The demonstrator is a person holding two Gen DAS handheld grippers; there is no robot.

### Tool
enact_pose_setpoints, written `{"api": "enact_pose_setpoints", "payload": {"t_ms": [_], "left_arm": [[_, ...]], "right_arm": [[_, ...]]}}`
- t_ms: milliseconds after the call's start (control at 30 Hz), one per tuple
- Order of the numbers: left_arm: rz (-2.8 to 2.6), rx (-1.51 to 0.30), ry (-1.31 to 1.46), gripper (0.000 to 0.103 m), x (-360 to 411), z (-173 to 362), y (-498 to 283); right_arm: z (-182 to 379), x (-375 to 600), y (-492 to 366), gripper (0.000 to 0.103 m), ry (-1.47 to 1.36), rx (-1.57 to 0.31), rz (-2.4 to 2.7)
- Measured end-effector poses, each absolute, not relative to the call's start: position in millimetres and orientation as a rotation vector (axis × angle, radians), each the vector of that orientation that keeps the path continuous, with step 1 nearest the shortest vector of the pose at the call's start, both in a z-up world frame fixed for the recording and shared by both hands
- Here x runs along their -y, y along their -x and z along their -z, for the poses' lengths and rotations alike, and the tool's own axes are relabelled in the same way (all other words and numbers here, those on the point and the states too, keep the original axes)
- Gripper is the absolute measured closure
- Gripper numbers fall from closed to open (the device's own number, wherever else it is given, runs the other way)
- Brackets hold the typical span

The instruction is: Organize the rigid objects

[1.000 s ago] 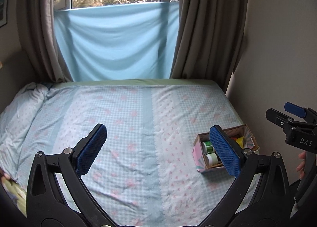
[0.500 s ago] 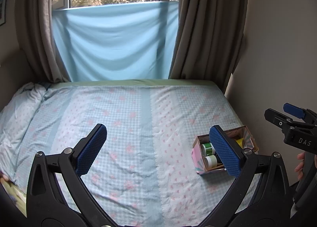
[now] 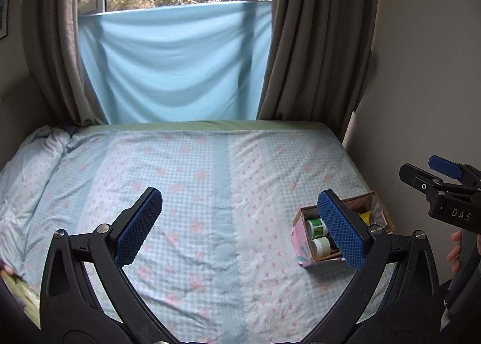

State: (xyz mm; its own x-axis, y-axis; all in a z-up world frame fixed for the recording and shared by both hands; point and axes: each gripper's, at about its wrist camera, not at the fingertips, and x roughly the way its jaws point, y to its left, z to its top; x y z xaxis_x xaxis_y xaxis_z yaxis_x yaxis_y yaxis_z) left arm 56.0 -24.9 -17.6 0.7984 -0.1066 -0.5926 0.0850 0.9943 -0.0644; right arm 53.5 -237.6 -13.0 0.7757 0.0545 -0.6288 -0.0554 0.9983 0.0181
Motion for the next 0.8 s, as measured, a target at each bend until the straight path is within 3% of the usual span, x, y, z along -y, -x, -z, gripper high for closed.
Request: {"api": "enact_pose_setpoints", "payload": {"t_ms": [800], "left_arm": [[0.085, -0.612, 0.034, 0.0, 30.6, 14.6, -58.5]], "right_arm": [[12.0, 240.6, -61.6, 0.015, 0.003, -0.677, -0.057]]}}
